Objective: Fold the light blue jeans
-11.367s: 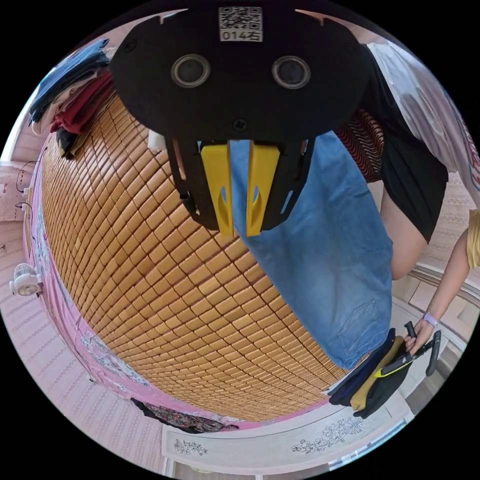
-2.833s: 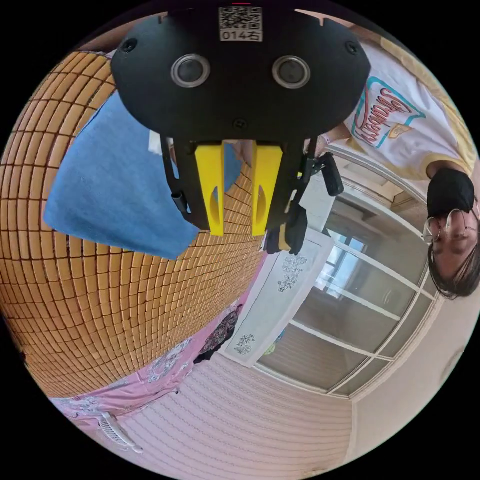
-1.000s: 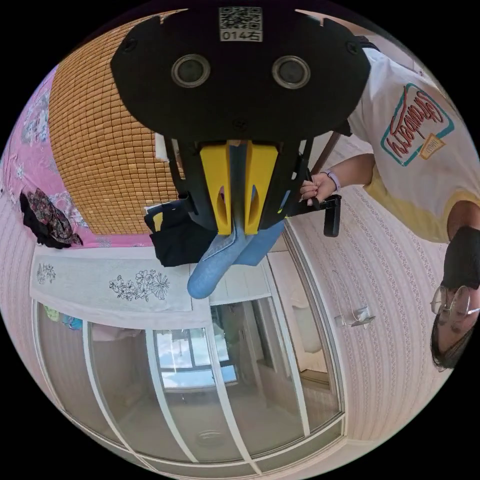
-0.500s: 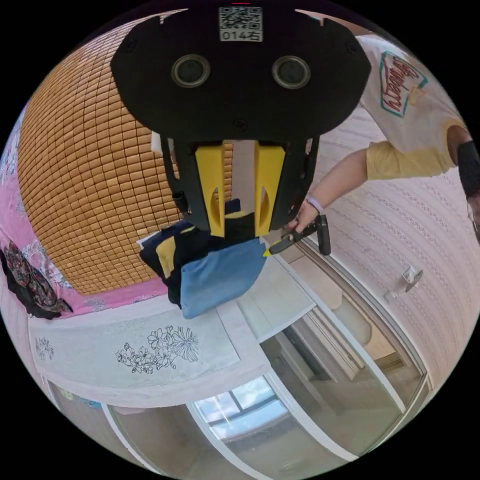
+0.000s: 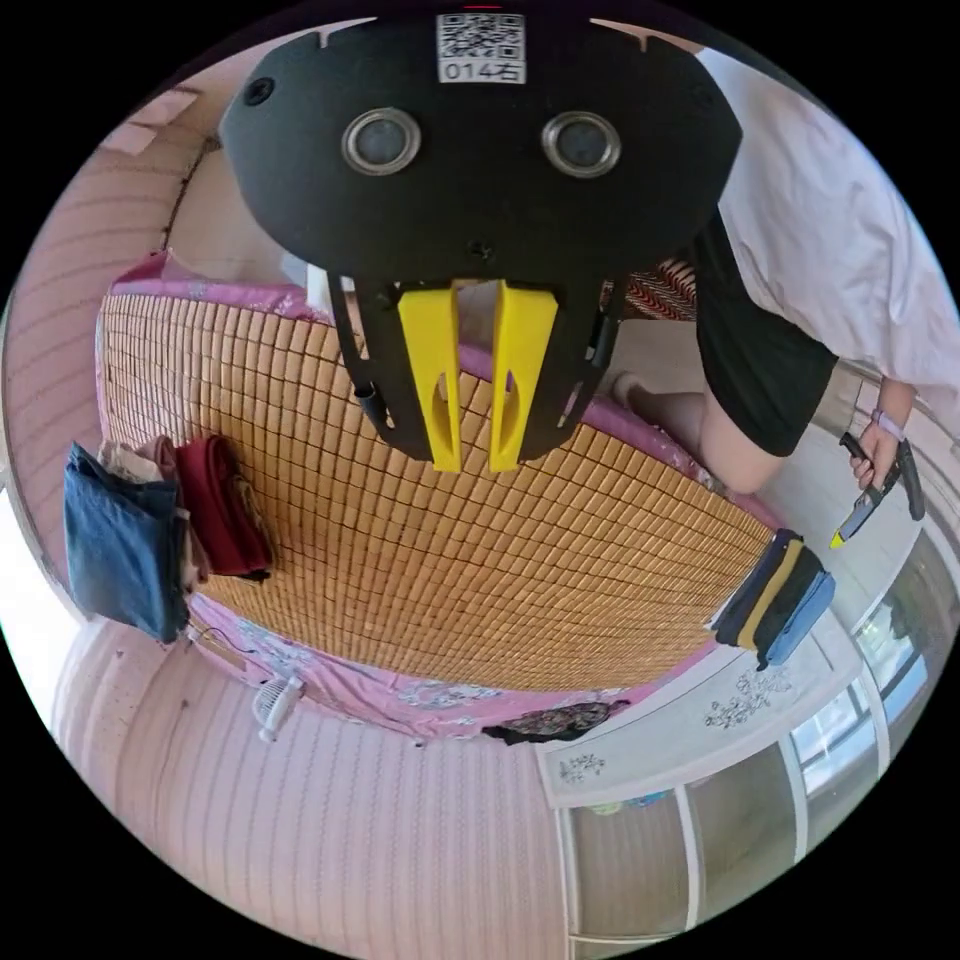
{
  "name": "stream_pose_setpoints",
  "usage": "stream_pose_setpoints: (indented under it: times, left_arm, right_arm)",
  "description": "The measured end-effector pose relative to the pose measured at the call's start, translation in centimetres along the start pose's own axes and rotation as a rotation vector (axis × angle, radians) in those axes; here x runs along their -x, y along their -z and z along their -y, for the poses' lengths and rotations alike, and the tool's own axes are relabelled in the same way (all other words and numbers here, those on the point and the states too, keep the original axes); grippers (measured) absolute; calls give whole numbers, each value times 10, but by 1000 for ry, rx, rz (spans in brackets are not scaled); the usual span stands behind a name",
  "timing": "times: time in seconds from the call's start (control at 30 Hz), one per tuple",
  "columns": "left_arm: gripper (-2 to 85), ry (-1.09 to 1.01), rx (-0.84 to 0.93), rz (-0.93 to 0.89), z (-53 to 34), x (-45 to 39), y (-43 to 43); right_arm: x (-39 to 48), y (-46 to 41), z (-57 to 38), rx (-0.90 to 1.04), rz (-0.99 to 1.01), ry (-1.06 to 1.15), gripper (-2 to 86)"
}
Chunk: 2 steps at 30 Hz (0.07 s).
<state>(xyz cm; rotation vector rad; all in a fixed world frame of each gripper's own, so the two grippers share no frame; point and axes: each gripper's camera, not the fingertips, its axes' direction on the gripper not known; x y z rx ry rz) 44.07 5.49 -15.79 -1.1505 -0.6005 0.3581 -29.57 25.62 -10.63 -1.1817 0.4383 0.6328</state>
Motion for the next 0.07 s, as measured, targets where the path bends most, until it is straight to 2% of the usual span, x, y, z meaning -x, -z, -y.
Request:
stream_pose_setpoints:
  times: [0.07]
  left_arm:
    - [117, -168, -24, -149, 34, -72, -31]
  right_arm:
    - [-43, 36, -35, -59, -34, -109, 42]
